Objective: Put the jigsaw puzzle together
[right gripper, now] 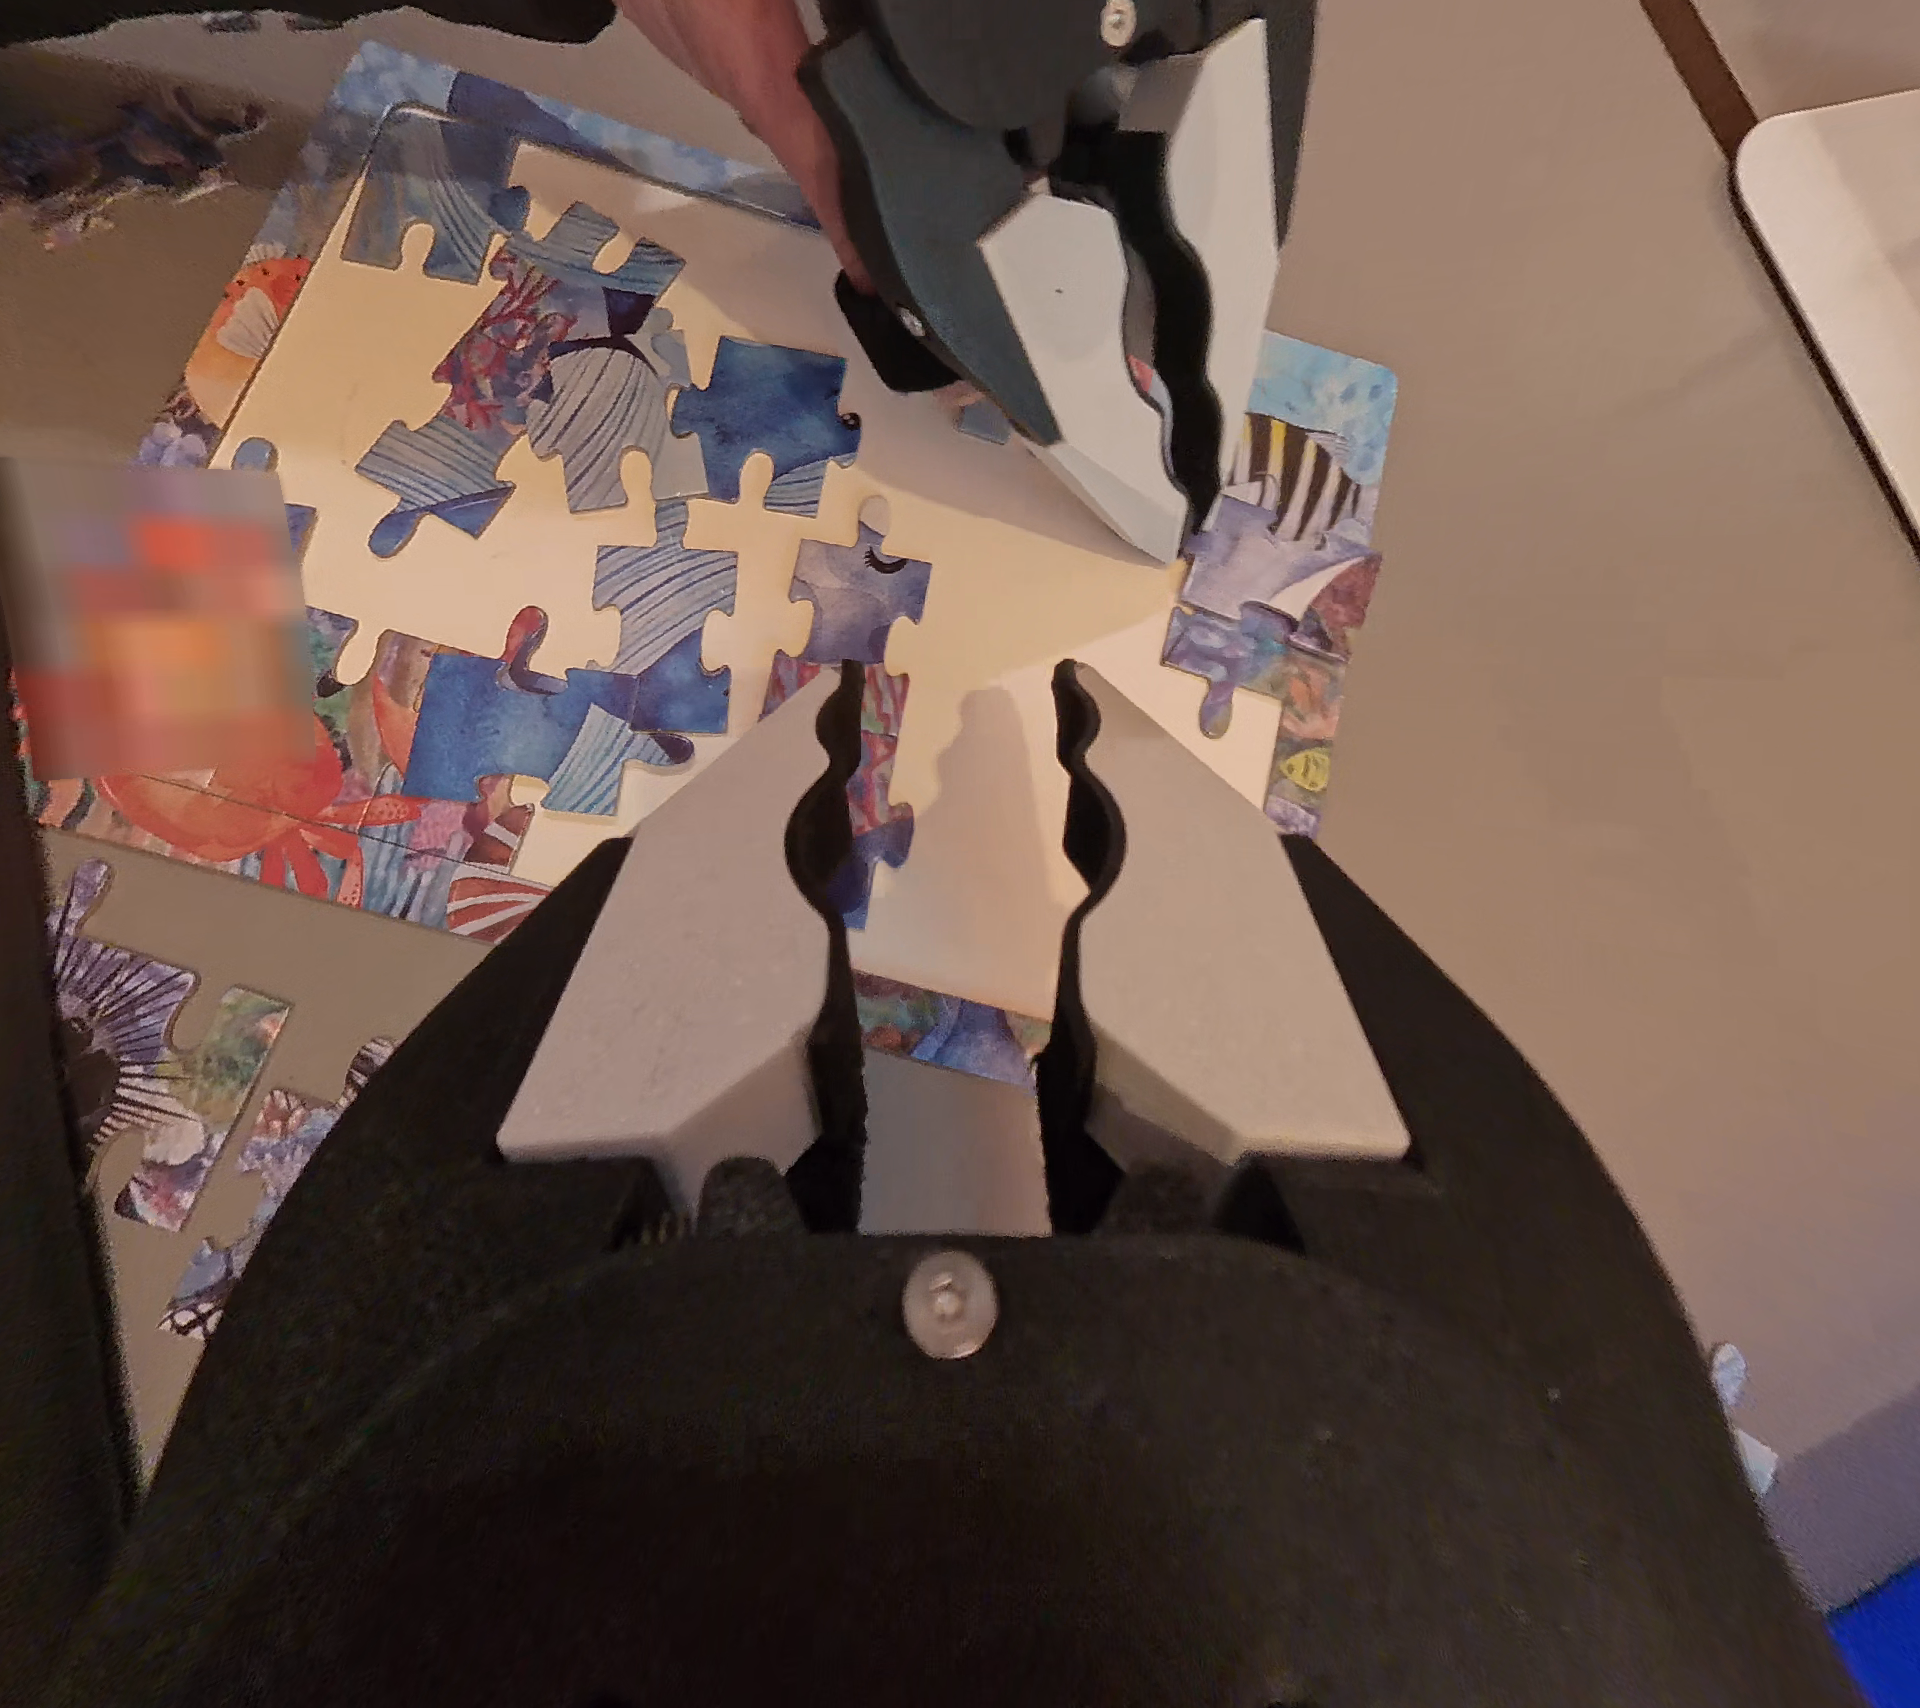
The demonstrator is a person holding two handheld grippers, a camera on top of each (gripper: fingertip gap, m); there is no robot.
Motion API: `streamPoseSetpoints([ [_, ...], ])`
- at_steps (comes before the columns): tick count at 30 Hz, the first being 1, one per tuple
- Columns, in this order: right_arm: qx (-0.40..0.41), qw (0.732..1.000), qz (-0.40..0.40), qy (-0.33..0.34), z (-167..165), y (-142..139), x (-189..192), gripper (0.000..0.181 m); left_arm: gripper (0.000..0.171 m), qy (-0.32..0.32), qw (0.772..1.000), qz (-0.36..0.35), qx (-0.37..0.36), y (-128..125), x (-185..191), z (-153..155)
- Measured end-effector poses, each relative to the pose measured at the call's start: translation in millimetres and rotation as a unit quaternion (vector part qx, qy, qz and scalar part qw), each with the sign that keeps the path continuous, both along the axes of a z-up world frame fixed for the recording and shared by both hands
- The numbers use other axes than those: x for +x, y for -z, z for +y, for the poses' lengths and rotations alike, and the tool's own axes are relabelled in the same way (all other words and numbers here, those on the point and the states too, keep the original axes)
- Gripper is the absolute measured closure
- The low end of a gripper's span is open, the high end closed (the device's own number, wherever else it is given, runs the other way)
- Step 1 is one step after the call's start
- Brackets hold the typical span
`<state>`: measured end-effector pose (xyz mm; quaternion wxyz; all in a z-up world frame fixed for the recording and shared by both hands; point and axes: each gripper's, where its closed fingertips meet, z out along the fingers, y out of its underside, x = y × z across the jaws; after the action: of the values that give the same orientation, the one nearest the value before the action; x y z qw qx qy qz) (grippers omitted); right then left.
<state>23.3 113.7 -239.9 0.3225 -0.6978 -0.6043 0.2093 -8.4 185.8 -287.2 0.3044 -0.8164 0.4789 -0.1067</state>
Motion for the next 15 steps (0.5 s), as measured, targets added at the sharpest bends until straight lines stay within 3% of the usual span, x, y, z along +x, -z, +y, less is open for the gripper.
streamPoseSetpoints([
  [15, 0.0, 1.0, 0.001, 0.029, 13.5, -1.3, 8.2, 0.144, 0.166, -0.001, 1.0, 0.013, -0.014, -3.5, -24.6, -6.5],
])
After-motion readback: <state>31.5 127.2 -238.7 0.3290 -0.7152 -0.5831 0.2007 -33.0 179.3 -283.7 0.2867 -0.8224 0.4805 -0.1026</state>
